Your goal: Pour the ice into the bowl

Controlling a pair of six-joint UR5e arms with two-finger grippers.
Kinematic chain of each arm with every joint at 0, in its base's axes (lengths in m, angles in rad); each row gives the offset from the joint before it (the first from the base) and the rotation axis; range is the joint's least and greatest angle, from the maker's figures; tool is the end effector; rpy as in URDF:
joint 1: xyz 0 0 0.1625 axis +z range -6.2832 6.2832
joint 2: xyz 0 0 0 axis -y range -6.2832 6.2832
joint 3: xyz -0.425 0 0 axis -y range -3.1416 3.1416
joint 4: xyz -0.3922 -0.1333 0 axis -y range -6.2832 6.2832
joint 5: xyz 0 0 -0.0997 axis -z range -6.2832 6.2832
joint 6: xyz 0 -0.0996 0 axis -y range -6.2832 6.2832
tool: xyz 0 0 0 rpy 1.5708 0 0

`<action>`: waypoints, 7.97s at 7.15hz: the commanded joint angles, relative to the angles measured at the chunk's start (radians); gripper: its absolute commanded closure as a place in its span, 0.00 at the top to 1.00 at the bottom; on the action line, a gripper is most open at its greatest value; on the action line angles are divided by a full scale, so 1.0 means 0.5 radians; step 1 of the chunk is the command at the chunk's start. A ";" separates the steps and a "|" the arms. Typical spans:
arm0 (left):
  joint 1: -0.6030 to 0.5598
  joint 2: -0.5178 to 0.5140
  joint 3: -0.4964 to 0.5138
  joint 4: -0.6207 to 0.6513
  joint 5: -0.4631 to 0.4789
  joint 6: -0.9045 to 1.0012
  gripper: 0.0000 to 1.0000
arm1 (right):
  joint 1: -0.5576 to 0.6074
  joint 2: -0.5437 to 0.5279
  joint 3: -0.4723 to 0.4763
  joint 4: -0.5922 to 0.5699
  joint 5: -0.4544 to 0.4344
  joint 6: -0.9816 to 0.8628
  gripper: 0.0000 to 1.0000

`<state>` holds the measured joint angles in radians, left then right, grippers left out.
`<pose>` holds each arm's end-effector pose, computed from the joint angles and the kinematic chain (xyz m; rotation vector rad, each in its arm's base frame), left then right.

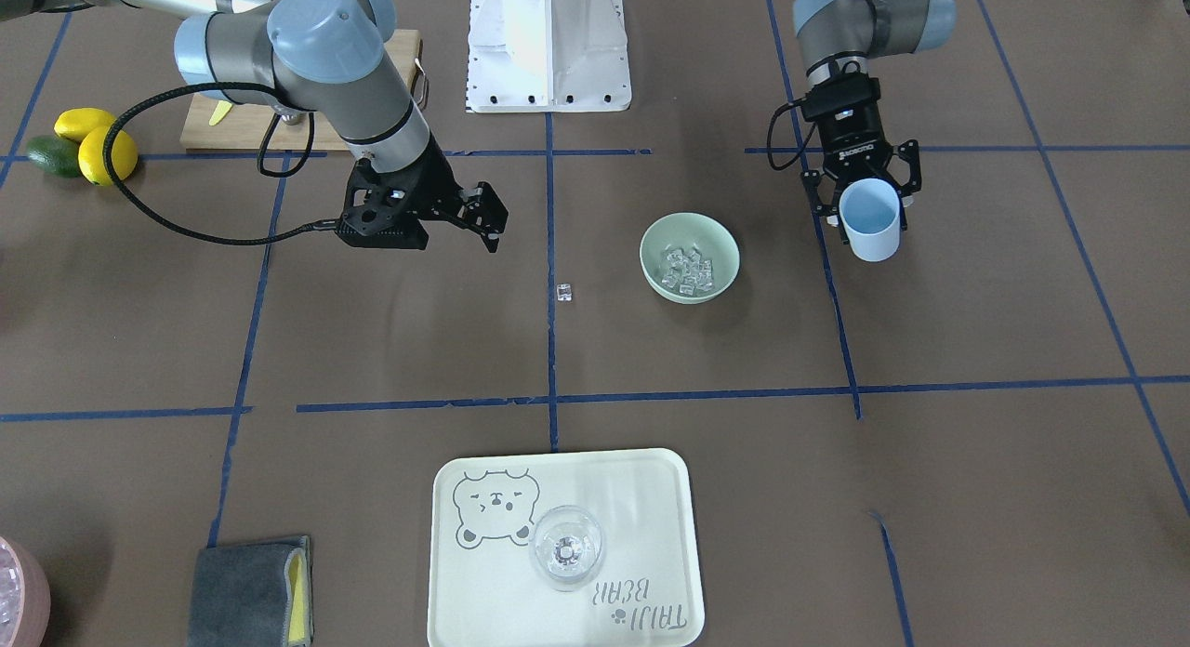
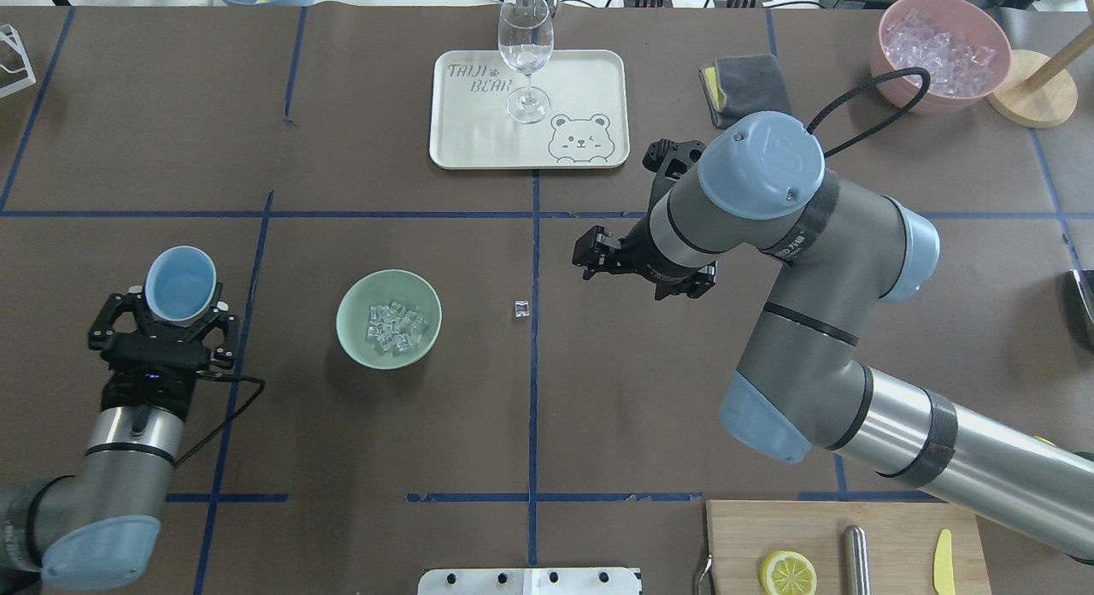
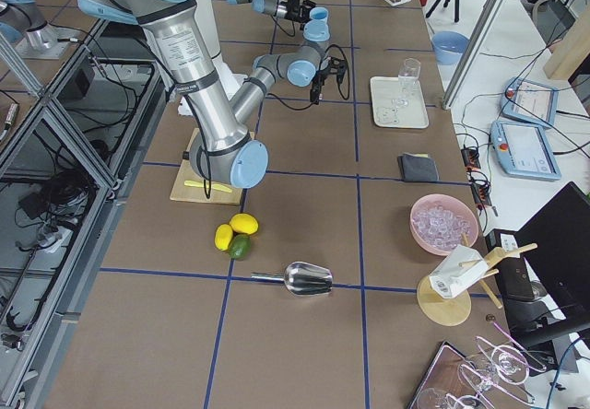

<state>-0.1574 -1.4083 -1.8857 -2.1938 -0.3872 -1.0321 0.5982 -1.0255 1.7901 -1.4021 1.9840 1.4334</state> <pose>0.3759 -0.2880 0.4794 1.2735 0.2554 -0.1322 -0.4731 -0.4353 0.2285 -0.0264 -0.9964 0.2294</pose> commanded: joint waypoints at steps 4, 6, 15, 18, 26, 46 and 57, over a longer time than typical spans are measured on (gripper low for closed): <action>-0.056 0.246 0.421 -1.337 -0.158 0.260 0.00 | -0.113 0.172 -0.146 -0.003 -0.087 0.051 1.00; -0.151 0.245 0.439 -1.340 -0.356 0.032 0.00 | -0.181 0.229 -0.202 -0.003 -0.157 0.106 1.00; -0.222 0.077 0.774 -1.362 -0.333 -0.418 0.00 | -0.331 0.474 -0.386 -0.006 -0.363 0.284 1.00; -0.225 0.111 0.795 -1.392 -0.370 -0.402 1.00 | -0.380 0.492 -0.432 -0.003 -0.424 0.290 1.00; -0.344 0.258 0.544 -1.402 -0.597 -0.255 1.00 | -0.414 0.707 -0.785 0.135 -0.471 0.299 1.00; -1.989 0.245 0.295 -0.946 -2.627 1.296 1.00 | -0.353 0.651 -0.307 -0.100 -0.412 0.076 0.00; -2.559 -0.214 0.194 0.850 -3.558 1.862 1.00 | 0.450 -1.214 0.495 0.414 0.011 -0.989 0.00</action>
<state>-1.4058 -1.5057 -1.7814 -1.8045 -2.1638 -0.1018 0.7812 -1.4980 2.0808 -1.3755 1.9754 0.9829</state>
